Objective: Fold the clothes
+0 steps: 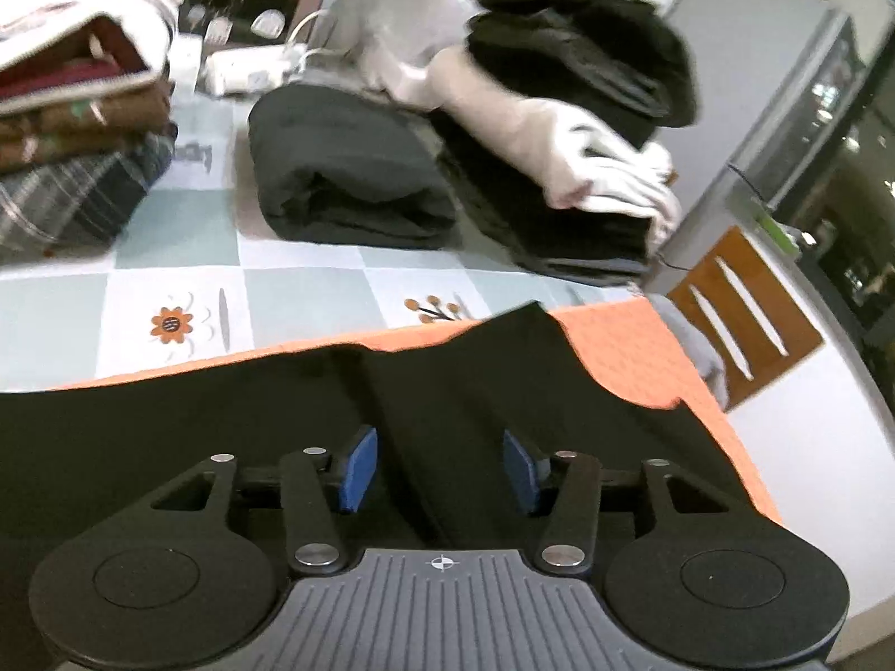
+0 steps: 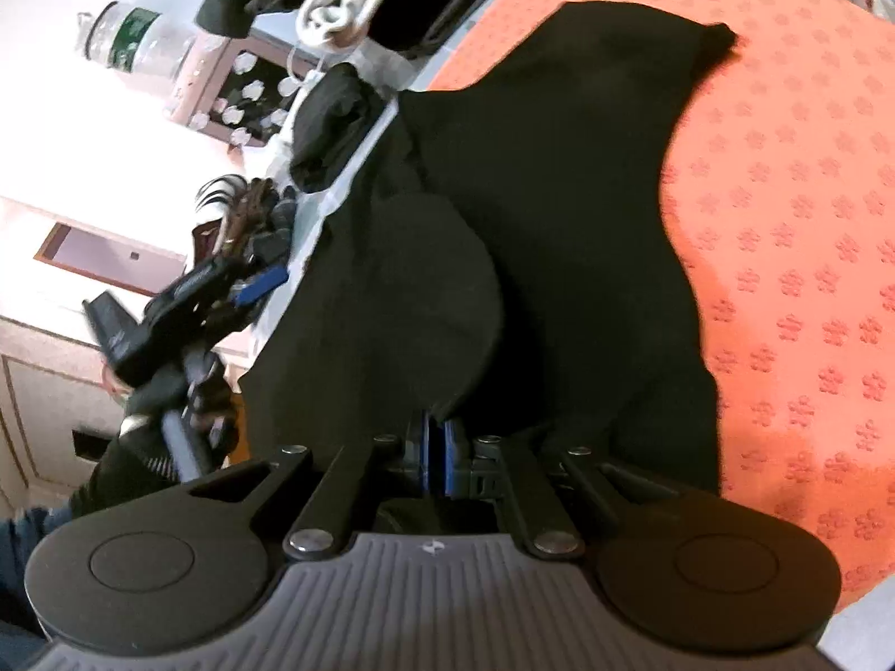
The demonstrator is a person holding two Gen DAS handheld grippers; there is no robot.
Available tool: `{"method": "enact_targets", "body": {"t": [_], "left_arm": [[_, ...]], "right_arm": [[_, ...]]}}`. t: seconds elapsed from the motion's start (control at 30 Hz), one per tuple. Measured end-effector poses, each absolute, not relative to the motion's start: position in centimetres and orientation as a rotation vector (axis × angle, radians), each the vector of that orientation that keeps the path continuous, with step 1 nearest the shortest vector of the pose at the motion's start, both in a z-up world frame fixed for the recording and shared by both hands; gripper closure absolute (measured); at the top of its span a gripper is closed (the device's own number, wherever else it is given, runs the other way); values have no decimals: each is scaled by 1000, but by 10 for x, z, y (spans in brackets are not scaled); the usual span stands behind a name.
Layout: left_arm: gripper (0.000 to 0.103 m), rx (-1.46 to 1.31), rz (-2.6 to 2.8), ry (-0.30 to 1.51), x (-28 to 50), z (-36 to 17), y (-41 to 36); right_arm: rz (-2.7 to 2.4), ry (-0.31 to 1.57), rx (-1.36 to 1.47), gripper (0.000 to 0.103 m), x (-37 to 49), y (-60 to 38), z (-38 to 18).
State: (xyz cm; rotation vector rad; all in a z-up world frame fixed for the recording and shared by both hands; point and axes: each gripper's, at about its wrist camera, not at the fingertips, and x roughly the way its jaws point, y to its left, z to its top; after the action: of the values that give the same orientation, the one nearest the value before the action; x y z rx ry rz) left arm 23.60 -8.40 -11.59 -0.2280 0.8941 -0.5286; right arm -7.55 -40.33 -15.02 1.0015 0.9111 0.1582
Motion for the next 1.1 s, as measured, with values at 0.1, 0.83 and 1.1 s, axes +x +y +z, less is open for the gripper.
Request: {"method": "enact_targets", "body": {"t": [0.1,0.83,1.1], "left_arm": [[50,-228,-495,906,259,-134,-90],[53,-272,-557,928,311,-153,-74],[50,-115,-658,818,296,-98,-103]], "right_arm": [[138,920,1001,97,-73,-405,-156],[-39,960,893,92,-66,-398,-157],[-21,961,779,65,-78,-394,-159]]}}
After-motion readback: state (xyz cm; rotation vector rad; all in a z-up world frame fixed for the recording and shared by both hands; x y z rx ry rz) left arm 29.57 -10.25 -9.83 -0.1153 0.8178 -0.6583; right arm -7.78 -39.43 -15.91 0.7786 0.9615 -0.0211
